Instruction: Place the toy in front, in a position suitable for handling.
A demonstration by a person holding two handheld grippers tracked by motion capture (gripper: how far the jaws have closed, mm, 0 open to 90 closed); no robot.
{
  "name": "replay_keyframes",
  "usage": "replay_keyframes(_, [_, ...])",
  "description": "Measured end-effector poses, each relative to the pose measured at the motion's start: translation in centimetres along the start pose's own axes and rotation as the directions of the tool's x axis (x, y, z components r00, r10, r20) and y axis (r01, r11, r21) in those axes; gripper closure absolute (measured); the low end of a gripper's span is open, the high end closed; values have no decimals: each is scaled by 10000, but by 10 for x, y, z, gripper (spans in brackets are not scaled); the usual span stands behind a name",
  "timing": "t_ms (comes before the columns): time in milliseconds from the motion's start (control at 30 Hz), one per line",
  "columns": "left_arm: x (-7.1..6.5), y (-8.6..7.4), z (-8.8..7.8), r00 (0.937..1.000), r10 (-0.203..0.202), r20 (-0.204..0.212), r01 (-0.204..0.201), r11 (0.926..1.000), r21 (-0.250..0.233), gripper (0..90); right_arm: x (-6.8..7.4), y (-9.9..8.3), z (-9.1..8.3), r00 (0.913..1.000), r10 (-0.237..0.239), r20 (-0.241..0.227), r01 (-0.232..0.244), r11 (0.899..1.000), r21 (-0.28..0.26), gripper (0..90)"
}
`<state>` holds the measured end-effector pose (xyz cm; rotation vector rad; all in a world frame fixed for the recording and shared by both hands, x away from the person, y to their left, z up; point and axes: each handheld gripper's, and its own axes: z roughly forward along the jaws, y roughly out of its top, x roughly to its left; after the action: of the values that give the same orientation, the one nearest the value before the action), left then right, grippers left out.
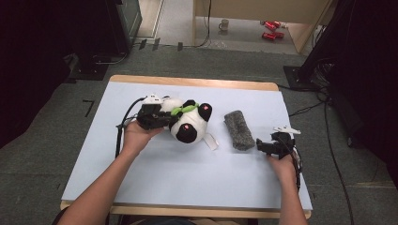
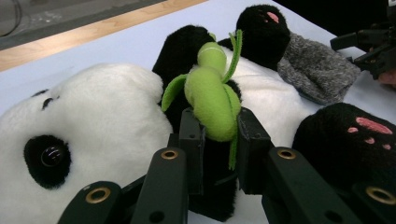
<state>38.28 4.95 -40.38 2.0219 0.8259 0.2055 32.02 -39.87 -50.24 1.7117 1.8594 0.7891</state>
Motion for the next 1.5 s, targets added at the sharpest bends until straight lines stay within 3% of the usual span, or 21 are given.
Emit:
replay_keyframes(200, [-31, -7, -8, 9977, -524, -423, 520, 9986, -123, 759, 1, 2, 1, 10000, 68, 60, -69, 9999, 133, 57])
replay_keyframes(233, [-31, -7, -8, 9977, -524, -423, 520, 9986, -123, 758, 1, 2, 1, 10000, 68, 60, -69, 9999, 133, 57])
replay_keyframes(267, [-43, -14, -7, 9966, -579, -583, 573, 9983, -106, 758, 1, 3, 1, 9999, 102, 101, -103, 9998, 170, 55])
replay_keyframes(367, [-55, -23, -4, 9949, -506, -868, 494, 9986, -164, 757, 2, 3, 1, 9999, 130, 113, -132, 9997, 190, 54])
replay_keyframes(433, [-58, -24, -5, 9938, -559, -962, 541, 9983, -205, 757, 2, 3, 1, 9999, 137, 106, -139, 9997, 191, 54])
replay_keyframes(467, [-60, -25, -7, 9916, -885, -942, 860, 9958, -297, 757, 1, 3, 1, 9998, 148, 97, -150, 9997, 207, 54])
replay_keyframes(667, [-71, -32, -7, 9887, -1077, -1040, 1034, 9936, -456, 751, 2, 5, 2, 9997, 194, 135, -198, 9994, 278, 56])
replay_keyframes(767, [-73, -32, -6, 9893, -1091, -971, 1046, 9932, -504, 749, 2, 6, 2, 9996, 236, 163, -241, 9992, 316, 56])
replay_keyframes(833, [-75, -33, -8, 9884, -1316, -754, 1280, 9905, -500, 749, 2, 6, 2, 9995, 260, 178, -266, 9990, 347, 60])
replay_keyframes(867, [-78, -32, -9, 9894, -1333, -582, 1307, 9903, -463, 748, 2, 7, 2, 9994, 293, 192, -300, 9989, 363, 66])
replay_keyframes(967, [-85, -33, -6, 9904, -1112, -816, 1079, 9932, -436, 740, 1, 7, 2, 9989, 429, 193, -436, 9984, 369, 66])
replay_keyframes(1100, [-84, -35, -5, 9892, -1067, -1007, 1014, 9933, -563, 686, 2, 8, 2, 9990, 343, 270, -354, 9985, 418, 66])
replay_keyframes(1200, [-72, -35, -10, 9872, -1439, -682, 1388, 9875, -742, 618, 2, 8, 2, 9991, 334, 244, -344, 9984, 438, 68])
replay_keyframes(1433, [-57, -27, -28, 9899, -1370, -353, 1314, 9829, -1287, 481, 0, 9, 1, 9991, 358, 208, -369, 9979, 540, 94])
replay_keyframes(1500, [-50, -25, -34, 9891, -1473, -45, 1452, 9794, -1402, 445, 0, 10, 1, 9994, 254, 220, -266, 9980, 570, 95])
